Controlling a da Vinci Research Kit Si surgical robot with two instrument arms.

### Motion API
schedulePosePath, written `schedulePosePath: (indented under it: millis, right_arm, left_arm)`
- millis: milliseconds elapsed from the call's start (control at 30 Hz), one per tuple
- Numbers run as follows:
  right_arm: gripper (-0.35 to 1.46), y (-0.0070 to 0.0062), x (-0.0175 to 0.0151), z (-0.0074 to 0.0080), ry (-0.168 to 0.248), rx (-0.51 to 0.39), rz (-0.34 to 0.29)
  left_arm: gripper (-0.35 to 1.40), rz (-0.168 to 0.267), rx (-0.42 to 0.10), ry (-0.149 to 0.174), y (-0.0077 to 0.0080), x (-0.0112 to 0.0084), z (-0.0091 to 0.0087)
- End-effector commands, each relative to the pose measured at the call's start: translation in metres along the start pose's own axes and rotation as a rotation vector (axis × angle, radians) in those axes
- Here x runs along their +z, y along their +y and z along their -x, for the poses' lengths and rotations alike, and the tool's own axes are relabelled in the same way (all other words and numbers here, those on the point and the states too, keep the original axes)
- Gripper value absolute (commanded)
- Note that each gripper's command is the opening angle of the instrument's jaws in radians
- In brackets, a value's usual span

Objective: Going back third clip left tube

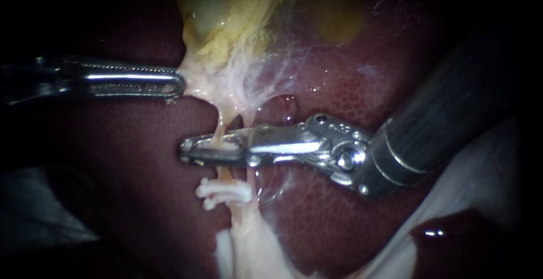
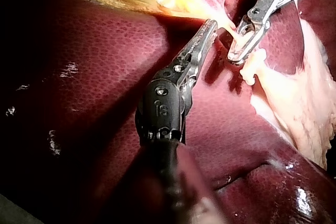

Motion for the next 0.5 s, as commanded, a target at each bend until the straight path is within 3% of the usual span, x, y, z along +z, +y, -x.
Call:
schedulePosePath:
  millis: [33,100,200,333,500]
  right_arm:
    - [-0.24,0.0001,0.0000,0.0001,-0.001,-0.001,-0.003]
    - [0.13,0.0004,0.0002,0.0003,0.000,-0.009,0.002]
    - [0.42,0.0011,0.0007,0.0005,0.008,-0.022,0.042]
    - [0.48,0.0026,0.0007,0.0012,-0.009,-0.024,0.101]
    - [0.49,0.0049,-0.0002,0.0024,-0.012,-0.033,0.121]
  left_arm:
    - [-0.35,0.001,0.000,0.000,0.0000,-0.0001,0.0000]
    - [-0.35,0.001,0.000,0.000,0.0000,-0.0001,0.0000]
    - [-0.35,0.001,0.000,0.000,0.0000,-0.0001,0.0000]
    - [-0.35,0.001,0.000,0.000,0.0000,-0.0001,0.0000]
    - [-0.35,0.001,0.000,0.000,0.0000,-0.0002,0.0000]
